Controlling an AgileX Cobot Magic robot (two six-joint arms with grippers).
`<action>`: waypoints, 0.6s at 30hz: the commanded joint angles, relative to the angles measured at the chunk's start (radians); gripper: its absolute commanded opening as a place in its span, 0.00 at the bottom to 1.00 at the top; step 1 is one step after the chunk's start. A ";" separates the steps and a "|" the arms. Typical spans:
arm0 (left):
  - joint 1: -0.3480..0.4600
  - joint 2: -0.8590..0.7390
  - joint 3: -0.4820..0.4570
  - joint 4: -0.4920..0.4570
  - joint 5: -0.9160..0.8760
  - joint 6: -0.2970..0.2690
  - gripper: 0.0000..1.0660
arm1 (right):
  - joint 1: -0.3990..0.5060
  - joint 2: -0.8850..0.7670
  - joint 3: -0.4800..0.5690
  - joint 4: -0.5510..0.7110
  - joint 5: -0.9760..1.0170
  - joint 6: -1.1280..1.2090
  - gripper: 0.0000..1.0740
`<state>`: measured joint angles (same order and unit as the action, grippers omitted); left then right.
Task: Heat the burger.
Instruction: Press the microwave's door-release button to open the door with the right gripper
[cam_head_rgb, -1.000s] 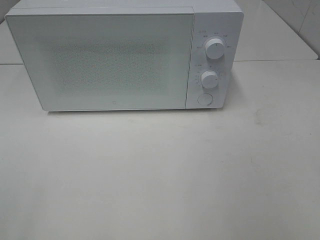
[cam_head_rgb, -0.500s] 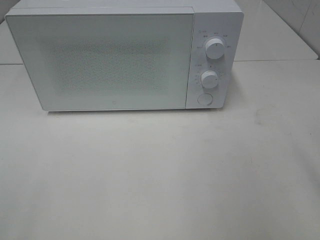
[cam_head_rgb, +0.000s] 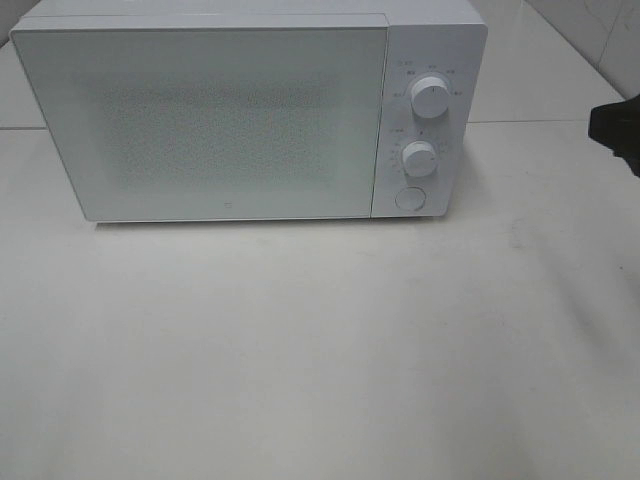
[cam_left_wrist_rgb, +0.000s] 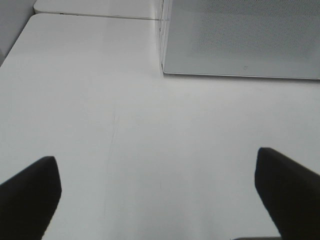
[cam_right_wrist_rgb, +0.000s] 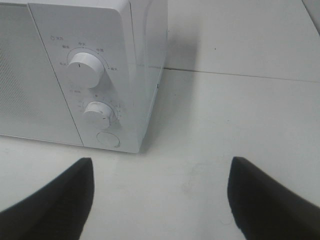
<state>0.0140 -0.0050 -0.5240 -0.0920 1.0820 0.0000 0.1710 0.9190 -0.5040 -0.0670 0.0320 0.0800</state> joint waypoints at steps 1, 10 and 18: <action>0.002 -0.013 0.004 -0.002 -0.012 -0.006 0.94 | -0.007 0.073 0.001 -0.008 -0.115 -0.001 0.67; 0.002 -0.013 0.004 -0.002 -0.012 -0.006 0.94 | -0.003 0.282 0.001 -0.005 -0.382 -0.008 0.67; 0.002 -0.013 0.004 -0.002 -0.012 -0.006 0.94 | -0.003 0.414 0.038 0.019 -0.623 -0.045 0.67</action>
<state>0.0140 -0.0050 -0.5240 -0.0920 1.0820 0.0000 0.1710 1.3340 -0.4660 -0.0470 -0.5510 0.0560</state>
